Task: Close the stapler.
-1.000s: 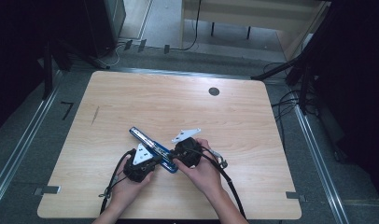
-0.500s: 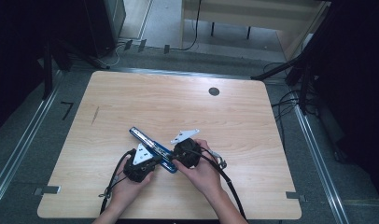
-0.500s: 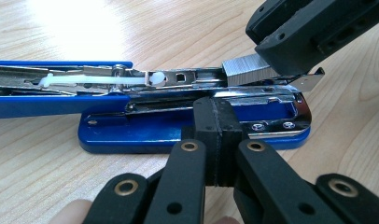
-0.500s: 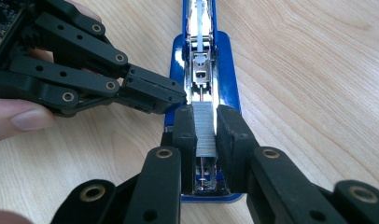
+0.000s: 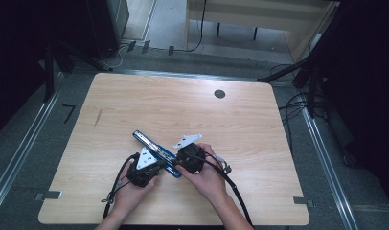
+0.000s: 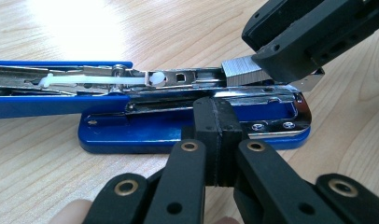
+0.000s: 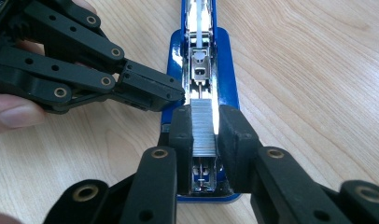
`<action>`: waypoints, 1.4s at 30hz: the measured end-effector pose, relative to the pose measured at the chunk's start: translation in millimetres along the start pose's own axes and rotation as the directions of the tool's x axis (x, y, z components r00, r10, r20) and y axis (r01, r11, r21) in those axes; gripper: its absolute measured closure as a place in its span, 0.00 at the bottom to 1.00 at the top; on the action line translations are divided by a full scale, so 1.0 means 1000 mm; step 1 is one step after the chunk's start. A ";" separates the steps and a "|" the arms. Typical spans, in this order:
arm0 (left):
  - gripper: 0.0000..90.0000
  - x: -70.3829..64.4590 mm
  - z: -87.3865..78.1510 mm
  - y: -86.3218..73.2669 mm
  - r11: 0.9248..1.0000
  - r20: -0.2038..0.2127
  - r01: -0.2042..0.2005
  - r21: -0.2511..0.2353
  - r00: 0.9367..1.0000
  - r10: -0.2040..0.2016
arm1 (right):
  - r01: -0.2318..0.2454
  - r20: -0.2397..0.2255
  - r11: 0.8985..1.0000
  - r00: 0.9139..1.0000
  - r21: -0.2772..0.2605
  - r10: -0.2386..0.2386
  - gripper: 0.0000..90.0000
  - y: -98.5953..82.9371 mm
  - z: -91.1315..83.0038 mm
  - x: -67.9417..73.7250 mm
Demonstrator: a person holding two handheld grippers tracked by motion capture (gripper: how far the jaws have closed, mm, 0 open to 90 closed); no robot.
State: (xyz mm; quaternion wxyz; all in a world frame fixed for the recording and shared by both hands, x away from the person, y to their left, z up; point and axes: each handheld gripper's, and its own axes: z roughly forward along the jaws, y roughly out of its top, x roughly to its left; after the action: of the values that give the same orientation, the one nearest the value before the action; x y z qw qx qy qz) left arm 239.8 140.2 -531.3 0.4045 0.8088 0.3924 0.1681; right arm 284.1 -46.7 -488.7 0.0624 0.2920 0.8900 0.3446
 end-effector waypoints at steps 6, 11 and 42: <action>1.00 0.000 0.000 0.000 1.000 0.000 0.001 -0.001 1.000 -0.001 | 0.001 -0.013 1.000 1.000 -0.008 -0.001 0.81 0.001 -0.001 -0.001; 1.00 0.000 0.000 0.000 1.000 0.000 -0.001 0.000 1.000 0.001 | -0.032 -0.037 0.999 0.999 -0.036 0.030 0.90 0.002 -0.004 -0.002; 1.00 0.001 0.000 0.000 1.000 0.006 0.006 0.003 1.000 -0.006 | 0.057 0.011 0.998 0.998 0.016 -0.058 1.00 0.010 0.012 0.004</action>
State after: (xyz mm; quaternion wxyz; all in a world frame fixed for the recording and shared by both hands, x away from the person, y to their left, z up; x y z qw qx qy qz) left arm 240.5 141.3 -531.1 0.4050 0.8088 0.3936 0.1639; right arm 289.1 -31.8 -491.1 0.0752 0.2688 0.9002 0.3341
